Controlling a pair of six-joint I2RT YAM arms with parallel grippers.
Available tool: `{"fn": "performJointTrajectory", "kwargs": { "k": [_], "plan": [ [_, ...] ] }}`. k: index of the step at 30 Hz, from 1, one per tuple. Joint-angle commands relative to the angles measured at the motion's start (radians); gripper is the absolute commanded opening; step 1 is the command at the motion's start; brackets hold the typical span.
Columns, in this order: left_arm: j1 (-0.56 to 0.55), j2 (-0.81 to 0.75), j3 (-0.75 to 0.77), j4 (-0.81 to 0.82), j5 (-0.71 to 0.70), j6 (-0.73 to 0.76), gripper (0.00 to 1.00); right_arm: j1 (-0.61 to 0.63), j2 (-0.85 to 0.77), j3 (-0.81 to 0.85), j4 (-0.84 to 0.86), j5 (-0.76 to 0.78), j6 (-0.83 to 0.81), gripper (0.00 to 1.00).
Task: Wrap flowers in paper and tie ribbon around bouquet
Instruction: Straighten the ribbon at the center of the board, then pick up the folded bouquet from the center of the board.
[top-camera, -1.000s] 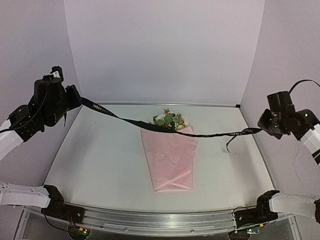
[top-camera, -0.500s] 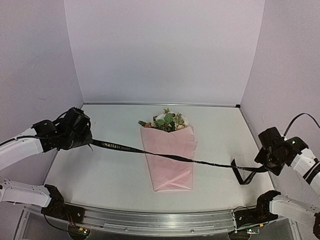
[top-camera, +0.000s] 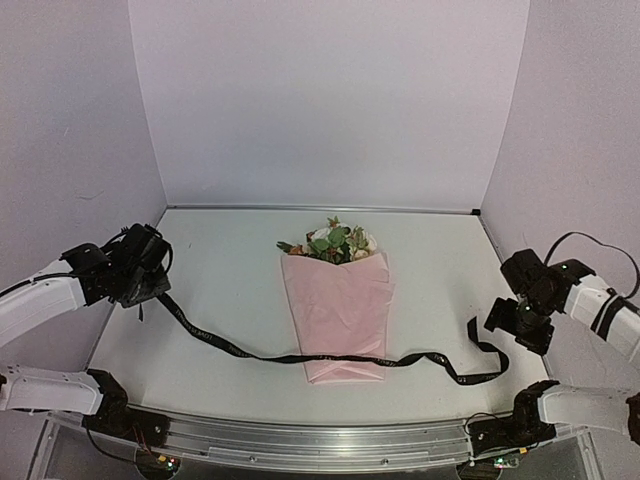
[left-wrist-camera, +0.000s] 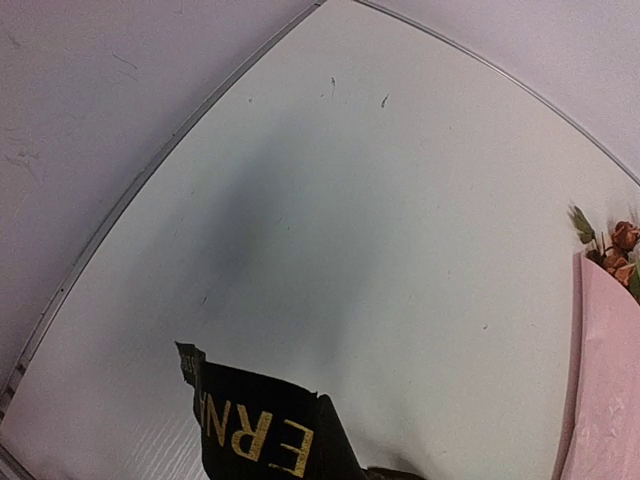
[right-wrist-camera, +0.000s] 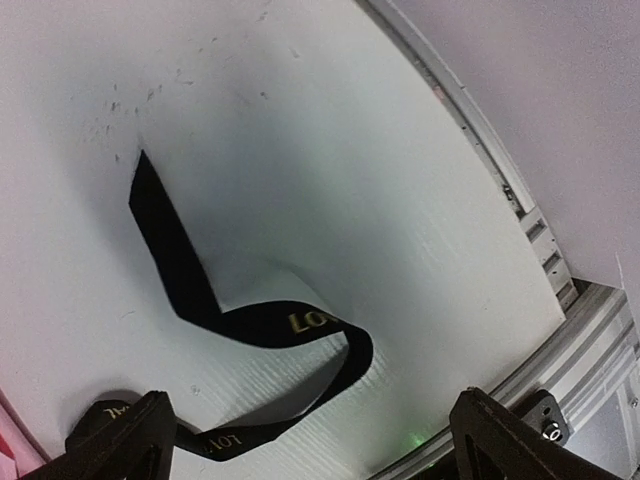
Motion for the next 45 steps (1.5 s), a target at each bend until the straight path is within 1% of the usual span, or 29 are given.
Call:
{"fn": "performJointTrajectory", "kwargs": {
  "k": [1, 6, 9, 11, 15, 18, 21, 22, 23, 24, 26, 28, 29, 31, 33, 35, 37, 38, 39, 42, 43, 45],
  "plan": [
    [0.014, -0.022, -0.005, -0.002, -0.032, -0.003, 0.00, -0.004, 0.067, 0.069, -0.006, -0.124, -0.063, 0.98],
    [0.016, -0.055, -0.022, -0.021, -0.055, -0.035, 0.00, -0.005, 0.156, 0.060, 0.042, -0.131, -0.099, 0.93],
    [0.024, -0.045, -0.039, -0.040, -0.070, -0.068, 0.00, -0.004, 0.222, 0.067, 0.133, -0.234, -0.119, 0.89],
    [0.041, -0.039, -0.055, -0.057, -0.082, -0.106, 0.00, 0.014, 0.271, 0.104, 0.160, -0.283, -0.130, 0.86],
    [0.094, -0.058, -0.084, -0.059, -0.121, -0.127, 0.00, 0.058, 0.367, 0.175, 0.160, -0.291, -0.172, 0.86],
    [0.104, -0.048, -0.075, -0.077, -0.167, -0.169, 0.00, 0.071, 0.436, 0.227, 0.167, -0.318, -0.184, 0.86],
    [0.131, -0.029, -0.067, -0.066, -0.167, -0.185, 0.01, 0.086, 0.507, 0.284, 0.175, -0.354, -0.194, 0.86],
    [0.144, -0.020, -0.067, -0.058, -0.160, -0.186, 0.04, 0.094, 0.522, 0.301, 0.175, -0.360, -0.200, 0.85],
    [0.159, -0.012, -0.066, -0.055, -0.153, -0.193, 0.10, 0.104, 0.532, 0.315, 0.175, -0.361, -0.206, 0.85],
    [0.177, -0.006, -0.066, -0.053, -0.148, -0.202, 0.20, 0.112, 0.543, 0.325, 0.176, -0.362, -0.210, 0.85],
    [0.210, -0.005, -0.067, -0.038, -0.139, -0.201, 0.43, 0.117, 0.557, 0.339, 0.180, -0.373, -0.215, 0.86],
    [0.231, -0.004, -0.058, -0.027, -0.127, -0.194, 0.72, 0.117, 0.568, 0.349, 0.190, -0.396, -0.219, 0.86],
    [0.234, -0.003, -0.047, -0.011, -0.114, -0.172, 0.79, 0.119, 0.572, 0.352, 0.204, -0.414, -0.221, 0.86],
    [0.235, 0.001, -0.020, 0.052, -0.067, -0.097, 0.89, 0.129, 0.582, 0.358, 0.236, -0.454, -0.228, 0.87],
    [0.235, 0.022, 0.018, 0.082, -0.018, -0.032, 0.95, 0.156, 0.601, 0.380, 0.253, -0.480, -0.243, 0.88],
    [0.235, 0.045, 0.070, 0.071, -0.010, -0.008, 0.98, 0.177, 0.625, 0.397, 0.282, -0.509, -0.250, 0.89],
    [0.234, 0.046, 0.093, 0.121, 0.051, 0.068, 1.00, 0.201, 0.650, 0.411, 0.314, -0.541, -0.245, 0.91],
    [0.234, 0.040, 0.096, 0.162, 0.101, 0.103, 1.00, 0.212, 0.663, 0.420, 0.331, -0.557, -0.240, 0.92],
    [0.234, 0.033, 0.090, 0.227, 0.182, 0.148, 1.00, 0.220, 0.680, 0.427, 0.351, -0.576, -0.232, 0.92],
    [0.222, 0.068, 0.082, 0.347, 0.391, 0.185, 1.00, 0.234, 0.735, 0.436, 0.438, -0.625, -0.197, 0.93],
    [0.205, 0.089, 0.078, 0.379, 0.452, 0.194, 0.99, 0.239, 0.751, 0.441, 0.460, -0.638, -0.188, 0.94],
    [0.136, 0.139, 0.077, 0.435, 0.511, 0.206, 0.99, 0.244, 0.796, 0.459, 0.497, -0.652, -0.172, 0.94]
  ]
}}
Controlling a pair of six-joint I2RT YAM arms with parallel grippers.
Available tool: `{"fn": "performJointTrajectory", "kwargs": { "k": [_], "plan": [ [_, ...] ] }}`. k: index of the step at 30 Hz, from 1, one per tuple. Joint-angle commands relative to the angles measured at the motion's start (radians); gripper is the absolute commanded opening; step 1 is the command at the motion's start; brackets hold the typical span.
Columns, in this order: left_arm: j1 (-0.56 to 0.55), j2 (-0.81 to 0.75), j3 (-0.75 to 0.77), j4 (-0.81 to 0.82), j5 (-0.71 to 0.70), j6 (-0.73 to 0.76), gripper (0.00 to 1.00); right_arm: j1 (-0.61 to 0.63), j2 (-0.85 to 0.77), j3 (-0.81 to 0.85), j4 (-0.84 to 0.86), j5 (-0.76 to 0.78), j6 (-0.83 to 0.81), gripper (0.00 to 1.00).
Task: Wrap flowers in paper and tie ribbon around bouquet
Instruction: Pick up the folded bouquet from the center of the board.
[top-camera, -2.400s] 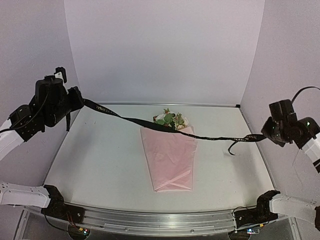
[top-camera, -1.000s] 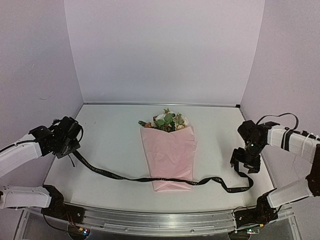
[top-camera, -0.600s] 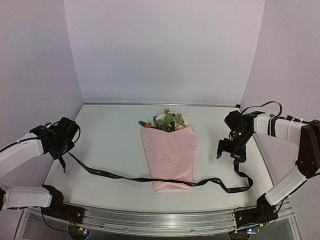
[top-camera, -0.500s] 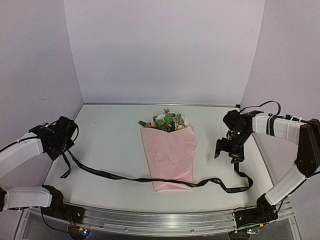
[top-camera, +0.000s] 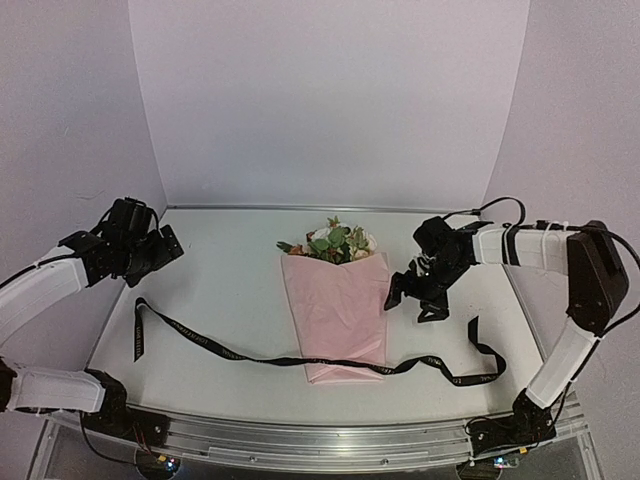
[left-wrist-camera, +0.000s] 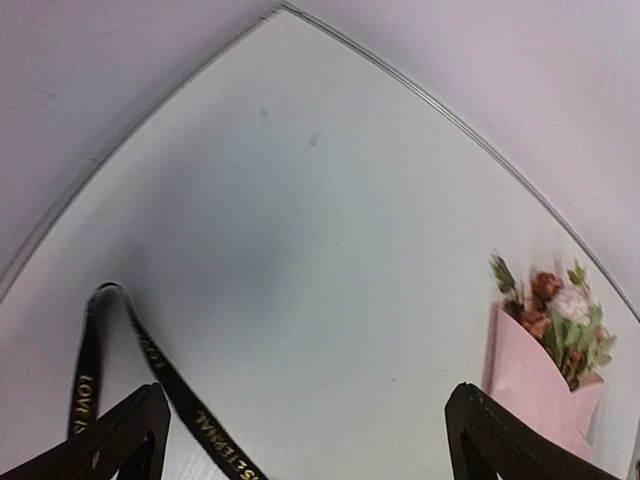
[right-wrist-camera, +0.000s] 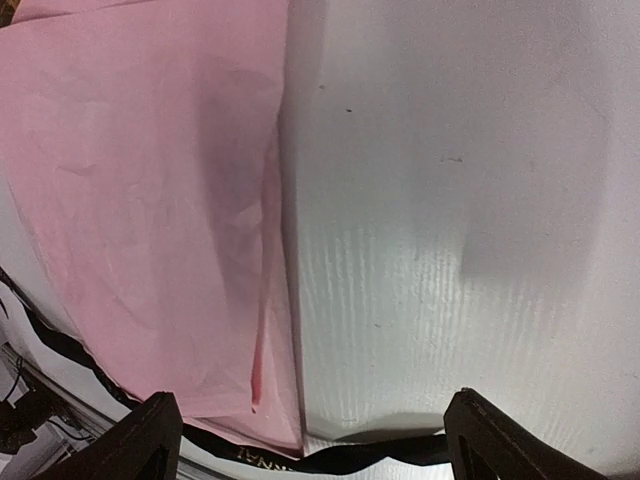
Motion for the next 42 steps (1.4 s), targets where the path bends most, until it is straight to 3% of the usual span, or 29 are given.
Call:
{"fn": "performJointTrajectory", "kwargs": {
  "k": [1, 5, 10, 18, 30, 42],
  "plan": [
    [-0.114, 0.105, 0.029, 0.215, 0.272, 0.098, 0.98, 0.012, 0.085, 0.062, 0.120, -0.068, 0.043, 0.94],
    [-0.217, 0.210, 0.022, 0.328, 0.395, 0.093, 0.93, 0.015, 0.149, 0.081, 0.168, -0.084, 0.075, 0.91],
    [-0.238, 0.298, -0.024, 0.476, 0.561, 0.070, 0.86, 0.028, 0.192, 0.079, 0.221, -0.090, 0.105, 0.86],
    [-0.278, 0.362, -0.061, 0.537, 0.683, 0.072, 0.77, 0.048, 0.241, 0.055, 0.324, -0.091, 0.174, 0.76],
    [-0.344, 0.410, -0.103, 0.520, 0.756, 0.134, 0.59, 0.052, 0.318, 0.125, 0.370, -0.017, 0.268, 0.25],
    [-0.392, 0.514, -0.138, 0.559, 0.737, 0.136, 0.42, 0.052, 0.399, 0.268, 0.349, 0.095, 0.342, 0.05]
  ]
}}
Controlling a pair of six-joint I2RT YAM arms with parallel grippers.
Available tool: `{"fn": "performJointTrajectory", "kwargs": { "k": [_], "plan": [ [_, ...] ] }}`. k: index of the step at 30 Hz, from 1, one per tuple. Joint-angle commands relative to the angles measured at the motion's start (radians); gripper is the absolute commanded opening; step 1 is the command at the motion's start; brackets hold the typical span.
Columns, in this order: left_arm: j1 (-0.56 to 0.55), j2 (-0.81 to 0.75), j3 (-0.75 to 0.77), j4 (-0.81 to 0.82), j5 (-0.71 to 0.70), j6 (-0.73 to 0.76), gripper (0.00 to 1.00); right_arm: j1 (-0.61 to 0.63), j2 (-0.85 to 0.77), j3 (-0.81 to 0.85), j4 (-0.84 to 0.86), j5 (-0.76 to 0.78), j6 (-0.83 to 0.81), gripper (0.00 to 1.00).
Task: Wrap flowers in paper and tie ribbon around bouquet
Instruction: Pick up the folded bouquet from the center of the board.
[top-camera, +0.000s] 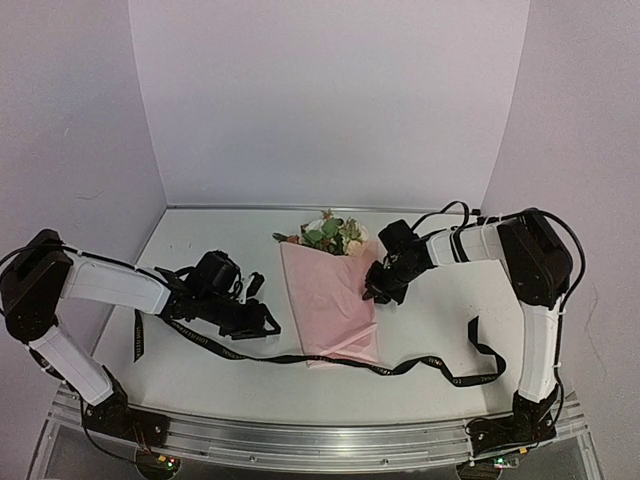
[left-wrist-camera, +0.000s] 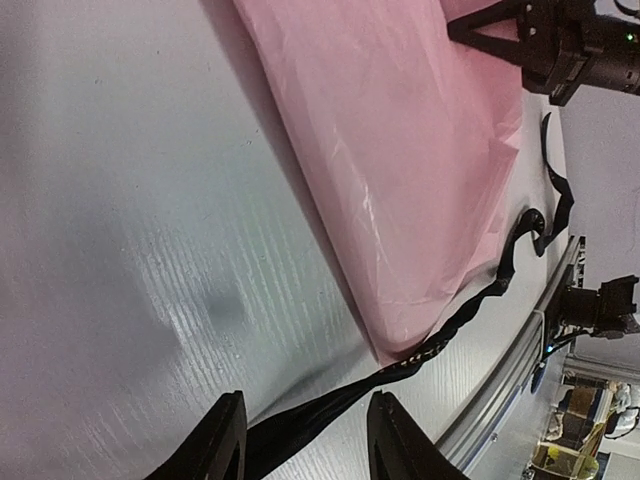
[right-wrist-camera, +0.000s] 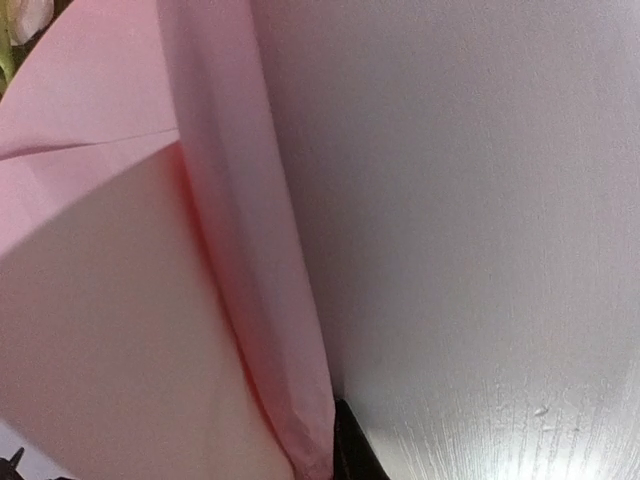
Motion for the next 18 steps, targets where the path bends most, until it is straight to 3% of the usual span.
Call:
{"fn": "performJointTrajectory", "kwargs": {
  "k": [1, 10, 18],
  "plan": [
    [-0.026, 0.041, -0.006, 0.062, -0.002, 0.014, 0.41, 0.005, 0.045, 0.093, -0.018, 0.071, 0.045, 0.04],
    [-0.077, 0.081, -0.015, 0.055, -0.052, 0.001, 0.34, 0.005, 0.054, 0.184, -0.140, 0.101, 0.137, 0.00],
    [-0.078, 0.055, -0.001, -0.011, -0.167, -0.042, 0.33, 0.006, -0.003, 0.154, -0.211, 0.068, 0.261, 0.00]
  ]
}}
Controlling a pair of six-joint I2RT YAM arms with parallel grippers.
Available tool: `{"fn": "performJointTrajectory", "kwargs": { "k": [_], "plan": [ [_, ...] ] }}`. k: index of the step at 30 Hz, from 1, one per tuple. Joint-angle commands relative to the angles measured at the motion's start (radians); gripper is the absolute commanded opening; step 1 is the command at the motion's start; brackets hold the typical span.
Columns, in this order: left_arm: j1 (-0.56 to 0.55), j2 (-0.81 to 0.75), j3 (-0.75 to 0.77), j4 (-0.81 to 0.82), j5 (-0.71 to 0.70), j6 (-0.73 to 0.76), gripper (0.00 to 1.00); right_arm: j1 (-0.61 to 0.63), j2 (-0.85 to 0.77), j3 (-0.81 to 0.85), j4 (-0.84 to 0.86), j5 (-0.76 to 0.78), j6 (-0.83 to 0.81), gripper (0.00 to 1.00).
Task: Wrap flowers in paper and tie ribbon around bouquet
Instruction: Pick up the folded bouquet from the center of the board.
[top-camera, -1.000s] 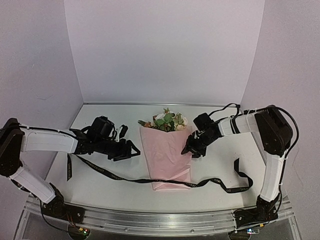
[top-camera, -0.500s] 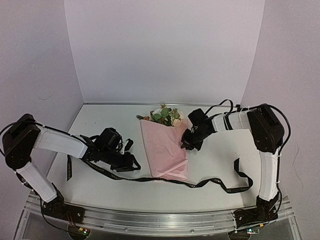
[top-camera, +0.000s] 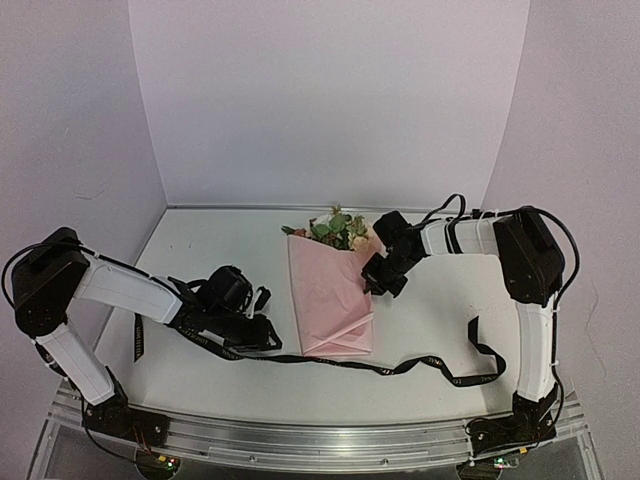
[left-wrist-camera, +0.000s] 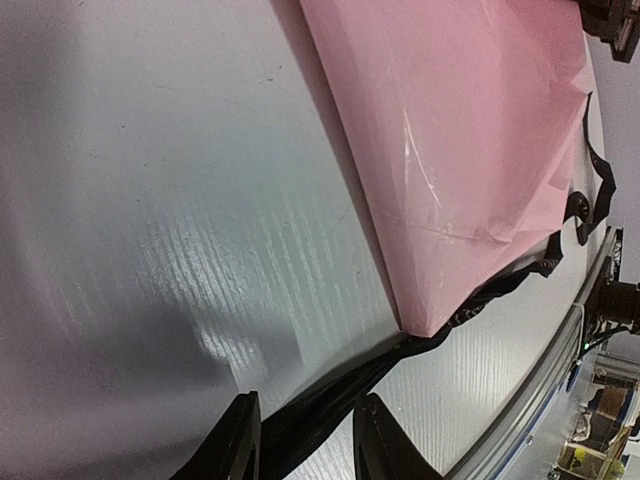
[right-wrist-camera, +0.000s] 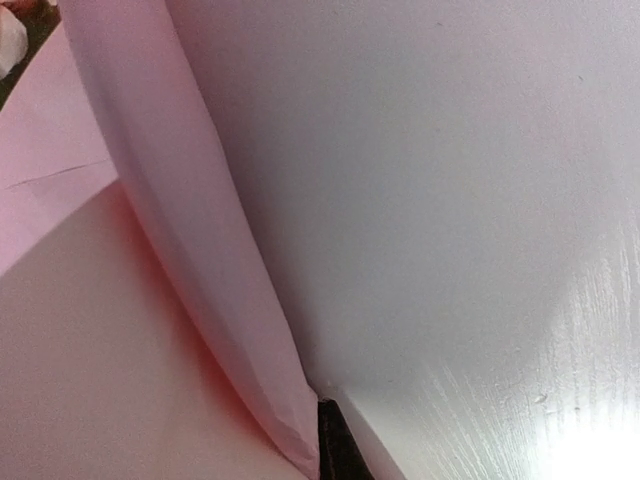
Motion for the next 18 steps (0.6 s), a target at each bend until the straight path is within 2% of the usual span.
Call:
{"fn": "performJointTrajectory", "kwargs": {
  "k": [1, 7, 11, 18],
  "plan": [
    [0.001, -0.020, 0.015, -0.039, -0.096, -0.029, 0.33, 0.006, -0.067, -0.004, -0.071, -0.002, 0.105, 0.00],
    [0.000, -0.020, 0.011, -0.028, -0.102, -0.040, 0.30, 0.007, -0.101, -0.031, -0.085, -0.007, 0.191, 0.00],
    [-0.005, -0.041, -0.002, 0.002, -0.051, -0.030, 0.30, 0.007, -0.113, -0.036, -0.102, -0.003, 0.222, 0.00],
    [-0.075, -0.066, -0.002, 0.017, -0.001, 0.019, 0.29, 0.008, -0.110, -0.041, -0.102, -0.001, 0.271, 0.00]
  ]
}}
